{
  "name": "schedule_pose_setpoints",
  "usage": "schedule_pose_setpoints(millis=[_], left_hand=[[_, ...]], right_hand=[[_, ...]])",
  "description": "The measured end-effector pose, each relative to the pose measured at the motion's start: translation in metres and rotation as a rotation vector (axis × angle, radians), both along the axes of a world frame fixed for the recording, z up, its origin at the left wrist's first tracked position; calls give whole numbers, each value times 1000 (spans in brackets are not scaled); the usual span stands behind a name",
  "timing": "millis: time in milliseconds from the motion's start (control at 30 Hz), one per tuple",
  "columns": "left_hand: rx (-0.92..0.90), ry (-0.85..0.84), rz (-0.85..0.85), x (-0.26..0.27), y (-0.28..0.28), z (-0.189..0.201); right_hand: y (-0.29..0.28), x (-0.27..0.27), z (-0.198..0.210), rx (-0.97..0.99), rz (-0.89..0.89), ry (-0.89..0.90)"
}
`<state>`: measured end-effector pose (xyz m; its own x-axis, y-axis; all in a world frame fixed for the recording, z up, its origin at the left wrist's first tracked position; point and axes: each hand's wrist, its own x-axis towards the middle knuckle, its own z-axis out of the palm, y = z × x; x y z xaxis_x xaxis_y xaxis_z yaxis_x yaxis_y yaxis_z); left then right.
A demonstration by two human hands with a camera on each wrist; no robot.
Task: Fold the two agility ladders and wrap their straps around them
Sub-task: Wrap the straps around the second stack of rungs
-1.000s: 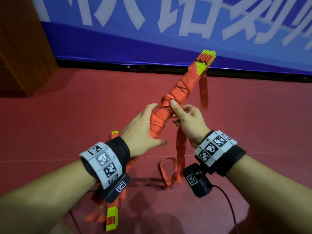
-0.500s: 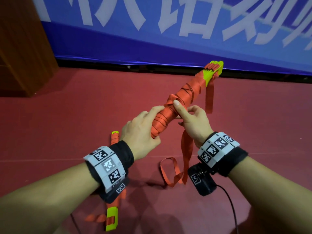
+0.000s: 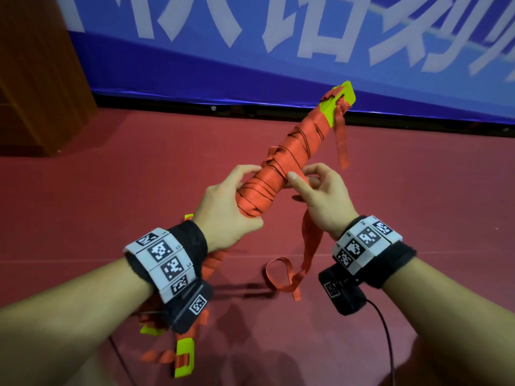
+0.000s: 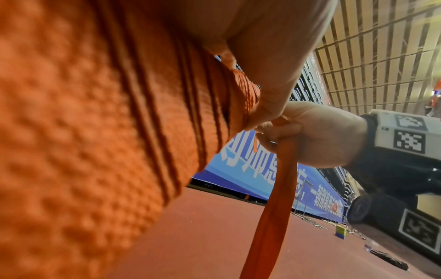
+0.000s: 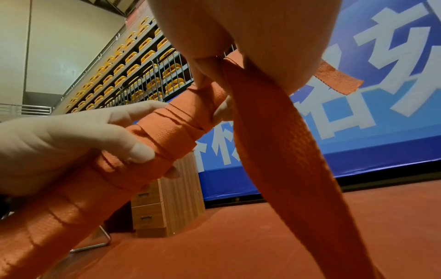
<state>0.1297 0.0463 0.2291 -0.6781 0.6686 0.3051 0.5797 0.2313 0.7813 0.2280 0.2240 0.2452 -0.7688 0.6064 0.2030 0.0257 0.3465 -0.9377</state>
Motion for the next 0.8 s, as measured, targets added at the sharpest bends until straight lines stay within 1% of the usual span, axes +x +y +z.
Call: schedule_pose_setpoints(millis=[100, 200, 433, 500, 567, 700, 800], left_hand=[[17, -60, -6, 0, 1, -1], [51, -145, -27, 0, 2, -2], [112, -279, -74, 2, 5, -1], [126, -308, -90, 3, 4, 1], [138, -339, -113, 2, 4, 2], [114, -372, -160, 0, 4, 0], [51, -333, -163, -3, 3, -1]], right_hand=[[1, 0, 0, 40, 1, 8], [3, 0, 0, 34, -4, 28], [6, 2, 2, -93, 10, 55], [5, 3, 4, -121, 37, 27], [3, 4, 6, -136, 100, -8], [-4, 6, 9, -157, 230, -58], [-8, 6, 7, -211, 212, -68]])
